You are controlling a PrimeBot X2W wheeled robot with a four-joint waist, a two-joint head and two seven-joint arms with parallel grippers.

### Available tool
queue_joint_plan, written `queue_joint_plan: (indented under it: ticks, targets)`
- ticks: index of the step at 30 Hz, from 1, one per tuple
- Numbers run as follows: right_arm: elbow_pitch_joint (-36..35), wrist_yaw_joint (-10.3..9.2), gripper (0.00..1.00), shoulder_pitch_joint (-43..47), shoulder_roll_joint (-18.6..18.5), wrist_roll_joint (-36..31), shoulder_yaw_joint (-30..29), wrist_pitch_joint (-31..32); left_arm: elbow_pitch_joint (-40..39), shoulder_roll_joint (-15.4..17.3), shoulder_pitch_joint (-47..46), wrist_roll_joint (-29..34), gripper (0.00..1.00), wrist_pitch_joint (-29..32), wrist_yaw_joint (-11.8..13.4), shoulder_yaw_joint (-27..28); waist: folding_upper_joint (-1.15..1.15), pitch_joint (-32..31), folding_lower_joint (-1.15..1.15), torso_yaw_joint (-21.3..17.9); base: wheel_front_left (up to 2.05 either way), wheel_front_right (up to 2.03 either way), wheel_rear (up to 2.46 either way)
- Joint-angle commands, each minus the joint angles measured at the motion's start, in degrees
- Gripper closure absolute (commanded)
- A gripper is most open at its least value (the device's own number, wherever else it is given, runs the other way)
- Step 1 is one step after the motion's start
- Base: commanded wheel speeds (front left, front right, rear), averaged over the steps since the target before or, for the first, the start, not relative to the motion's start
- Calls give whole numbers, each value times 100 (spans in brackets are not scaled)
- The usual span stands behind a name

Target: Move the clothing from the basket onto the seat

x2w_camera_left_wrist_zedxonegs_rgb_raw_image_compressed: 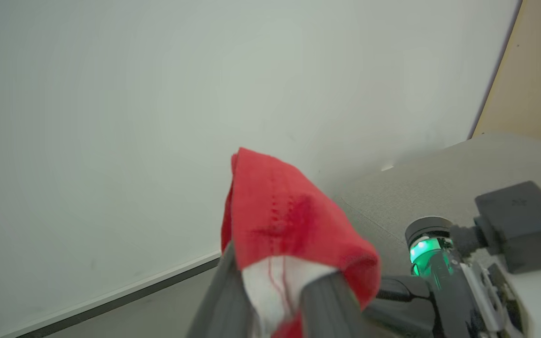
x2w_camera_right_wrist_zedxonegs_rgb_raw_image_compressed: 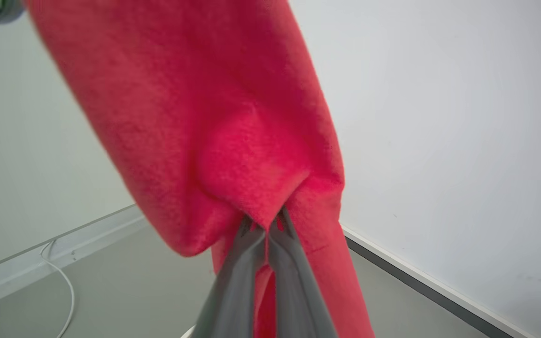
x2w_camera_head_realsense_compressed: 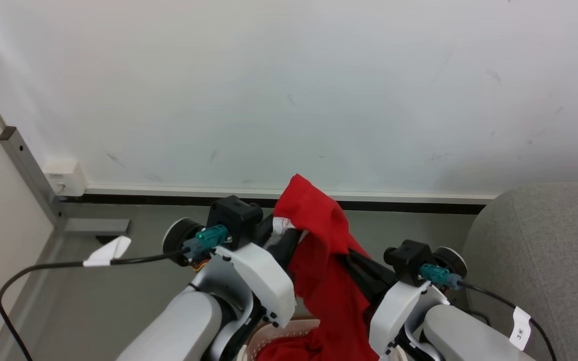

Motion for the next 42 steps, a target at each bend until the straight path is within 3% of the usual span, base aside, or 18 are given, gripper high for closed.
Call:
queue_joint_plan:
  ticks: [1, 22, 30, 42]
  targets:
    - [-50, -12, 100, 10, -41, 10, -25, -39, 21, 45, 71, 33, 0, -37, 17, -1, 0, -3, 0, -8, 0, 0, 0]
    - [-587, -12, 100, 247, -493, -379, -1852, -34, 139, 111, 243, -74, 0, -42, 100, -82, 0, 19, 0, -121, 0, 0, 0]
    - [-636, -12, 100, 330, -535, -547, -2161, -34, 171, 119, 269, -133, 0, -66, 137, -90, 0, -9, 0, -172, 0, 0, 0]
    - [-668, -12, 100, 384, -484, -643, -2184, -34, 156, 122, 290, -149, 0, -101, 171, -123, 0, 1, 0, -246, 0, 0, 0]
